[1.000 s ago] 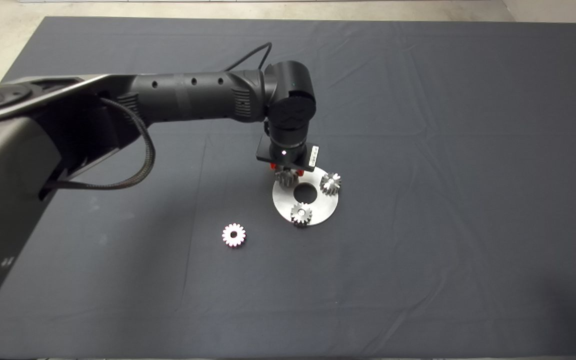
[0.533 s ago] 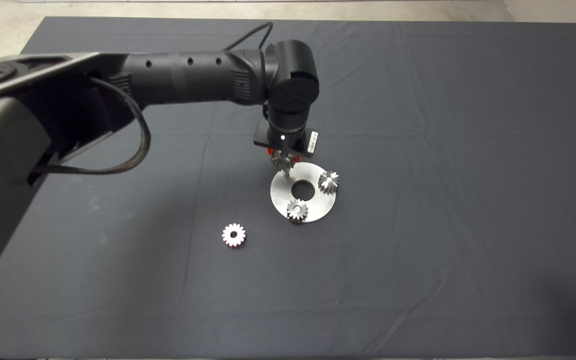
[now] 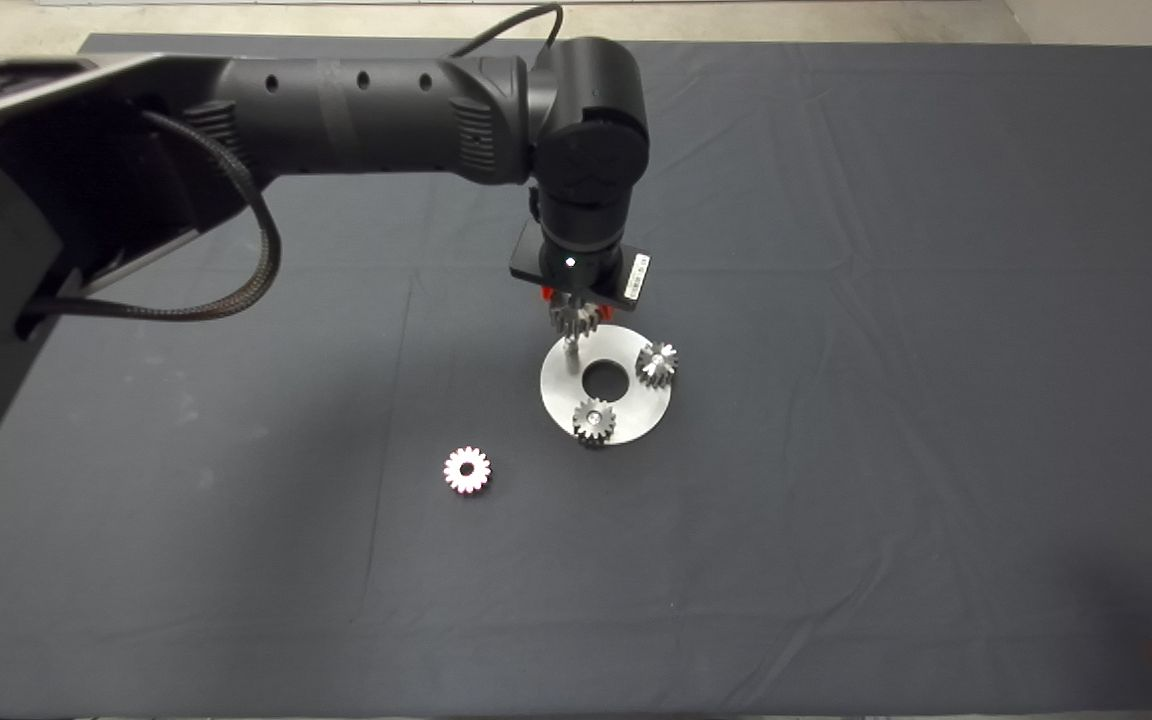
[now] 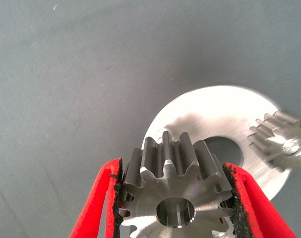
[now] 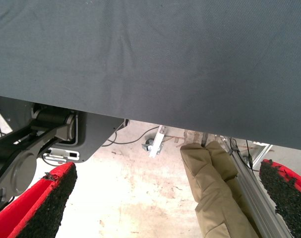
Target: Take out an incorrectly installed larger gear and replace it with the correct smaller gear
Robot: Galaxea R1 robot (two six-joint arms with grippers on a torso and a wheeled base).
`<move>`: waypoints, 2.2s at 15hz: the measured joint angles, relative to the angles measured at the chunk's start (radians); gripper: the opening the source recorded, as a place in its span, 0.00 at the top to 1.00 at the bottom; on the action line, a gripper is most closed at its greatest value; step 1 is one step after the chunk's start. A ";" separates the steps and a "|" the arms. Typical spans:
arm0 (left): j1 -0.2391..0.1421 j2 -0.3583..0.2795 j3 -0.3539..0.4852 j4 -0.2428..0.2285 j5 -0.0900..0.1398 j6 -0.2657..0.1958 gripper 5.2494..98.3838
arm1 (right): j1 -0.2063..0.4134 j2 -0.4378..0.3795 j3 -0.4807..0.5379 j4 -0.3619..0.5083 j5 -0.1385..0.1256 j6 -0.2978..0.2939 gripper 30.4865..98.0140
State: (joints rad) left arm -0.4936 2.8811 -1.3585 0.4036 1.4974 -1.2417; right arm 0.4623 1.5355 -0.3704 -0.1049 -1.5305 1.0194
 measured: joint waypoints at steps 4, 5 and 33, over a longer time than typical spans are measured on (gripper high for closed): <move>0.003 -0.186 0.022 0.002 0.046 -0.003 0.66 | 0.000 0.007 0.000 0.000 0.001 0.001 0.02; 0.006 -0.210 0.035 0.003 0.046 -0.007 0.66 | 0.000 0.008 0.001 0.000 0.002 0.001 0.02; 0.117 -0.277 0.140 0.067 0.022 -0.070 0.48 | 0.000 0.002 0.001 0.000 0.001 0.003 0.02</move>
State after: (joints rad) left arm -0.3766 2.6045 -1.2185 0.4709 1.5198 -1.3117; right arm 0.4623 1.5379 -0.3689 -0.1047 -1.5298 1.0221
